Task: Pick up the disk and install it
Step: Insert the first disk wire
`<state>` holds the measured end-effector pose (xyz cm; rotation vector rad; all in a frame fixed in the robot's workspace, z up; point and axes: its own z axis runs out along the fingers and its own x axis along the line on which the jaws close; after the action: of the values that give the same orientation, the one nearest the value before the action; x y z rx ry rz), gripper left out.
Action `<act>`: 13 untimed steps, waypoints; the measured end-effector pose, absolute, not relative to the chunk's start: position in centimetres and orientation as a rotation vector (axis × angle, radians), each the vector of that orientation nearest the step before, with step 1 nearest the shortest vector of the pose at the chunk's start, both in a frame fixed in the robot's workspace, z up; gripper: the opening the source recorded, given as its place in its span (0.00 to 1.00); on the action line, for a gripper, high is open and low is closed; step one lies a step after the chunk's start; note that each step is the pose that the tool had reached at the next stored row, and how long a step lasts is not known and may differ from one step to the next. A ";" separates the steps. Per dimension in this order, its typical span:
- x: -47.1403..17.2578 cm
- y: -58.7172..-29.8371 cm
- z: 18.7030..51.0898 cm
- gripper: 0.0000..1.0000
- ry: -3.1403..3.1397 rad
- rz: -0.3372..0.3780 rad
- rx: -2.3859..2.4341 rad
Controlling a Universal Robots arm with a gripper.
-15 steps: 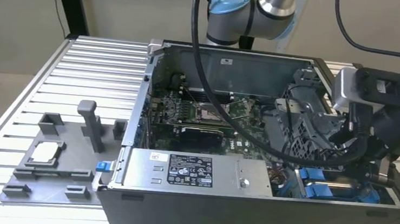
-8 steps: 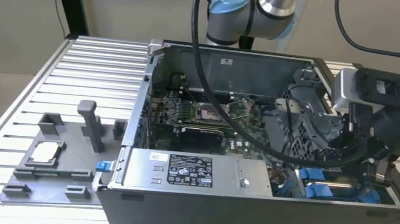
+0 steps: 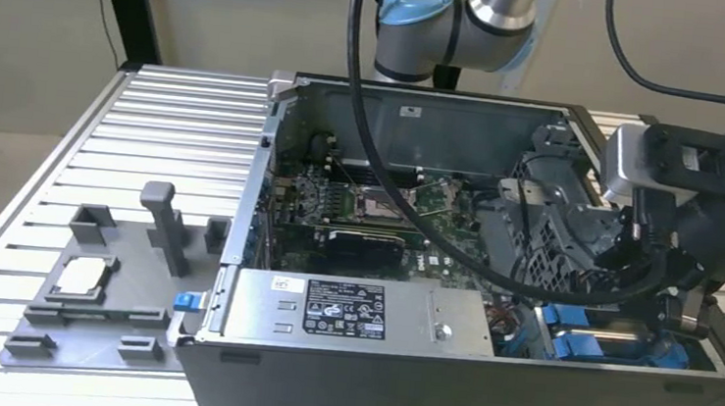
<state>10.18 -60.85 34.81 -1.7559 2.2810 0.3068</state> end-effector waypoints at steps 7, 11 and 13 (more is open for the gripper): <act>10.2 -60.9 34.8 1.00 2.277 0.308 -1.761; 10.2 -60.9 34.8 1.00 2.277 0.308 -1.762; 10.2 -60.9 34.8 0.00 2.277 0.308 -1.762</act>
<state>10.18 -60.85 34.80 -1.7620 2.2766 0.3081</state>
